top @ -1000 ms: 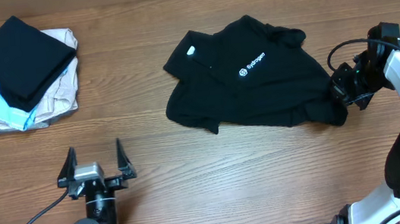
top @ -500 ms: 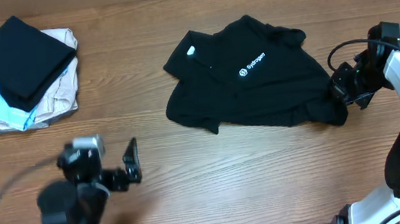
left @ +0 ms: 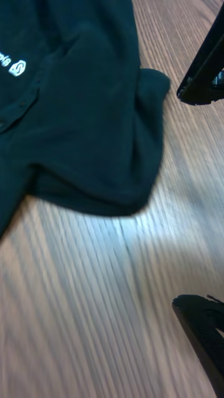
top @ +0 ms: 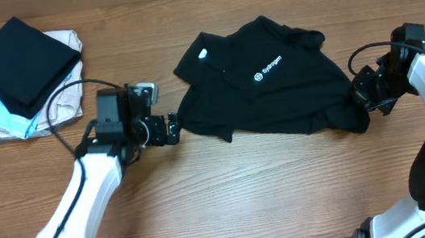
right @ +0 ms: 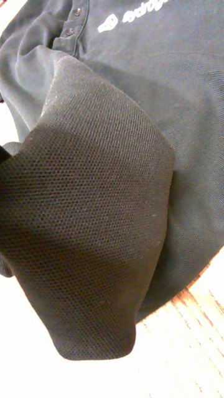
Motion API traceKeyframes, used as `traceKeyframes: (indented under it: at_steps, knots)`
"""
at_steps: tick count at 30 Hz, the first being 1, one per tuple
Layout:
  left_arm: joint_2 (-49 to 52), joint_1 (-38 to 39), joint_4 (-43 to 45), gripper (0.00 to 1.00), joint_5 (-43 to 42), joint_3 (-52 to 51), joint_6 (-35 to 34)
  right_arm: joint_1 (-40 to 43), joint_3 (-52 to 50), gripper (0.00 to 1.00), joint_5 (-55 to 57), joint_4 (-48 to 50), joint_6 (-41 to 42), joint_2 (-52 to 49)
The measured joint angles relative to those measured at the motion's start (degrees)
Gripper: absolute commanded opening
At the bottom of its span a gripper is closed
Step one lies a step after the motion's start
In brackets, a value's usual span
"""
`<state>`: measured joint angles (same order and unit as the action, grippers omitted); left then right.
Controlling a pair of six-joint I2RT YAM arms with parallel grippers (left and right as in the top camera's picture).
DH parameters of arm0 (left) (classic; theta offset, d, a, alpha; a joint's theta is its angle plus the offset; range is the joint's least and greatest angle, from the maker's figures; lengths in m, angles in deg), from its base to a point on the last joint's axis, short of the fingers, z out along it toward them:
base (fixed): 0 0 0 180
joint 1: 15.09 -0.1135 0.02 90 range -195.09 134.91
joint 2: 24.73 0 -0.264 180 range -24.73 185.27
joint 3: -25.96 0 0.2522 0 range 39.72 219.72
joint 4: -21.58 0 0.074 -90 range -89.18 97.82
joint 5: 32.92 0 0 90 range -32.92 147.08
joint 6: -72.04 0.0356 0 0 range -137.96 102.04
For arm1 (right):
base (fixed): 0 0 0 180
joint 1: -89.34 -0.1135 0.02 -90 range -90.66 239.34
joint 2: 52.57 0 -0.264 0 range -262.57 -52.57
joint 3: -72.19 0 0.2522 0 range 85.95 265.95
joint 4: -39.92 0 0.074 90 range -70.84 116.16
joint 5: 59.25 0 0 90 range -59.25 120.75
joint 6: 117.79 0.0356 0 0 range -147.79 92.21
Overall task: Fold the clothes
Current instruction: 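Reach the left gripper to the shirt's left edge and grasp it, then pull the shirt taut between both grippers, stretching it sideways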
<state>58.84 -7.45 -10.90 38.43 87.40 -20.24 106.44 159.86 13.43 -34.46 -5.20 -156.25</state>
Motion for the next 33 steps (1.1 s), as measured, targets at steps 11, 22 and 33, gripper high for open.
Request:
traceKeyframes:
  at_steps: [11,22,33]
  knots:
    - [11.6,1.9,8.9,0.63,-3.3,0.4,3.8,0.0,0.0,0.1,0.2,0.1,0.0,0.0]
    - [17.0,5.1,12.5,0.68,3.5,0.4,4.2,0.0,0.0,0.11,0.2,0.6,-0.1,0.0]
    - [20.9,5.0,15.7,0.04,7.6,2.3,5.4,0.0,0.0,0.13,0.2,0.5,-0.1,0.0]
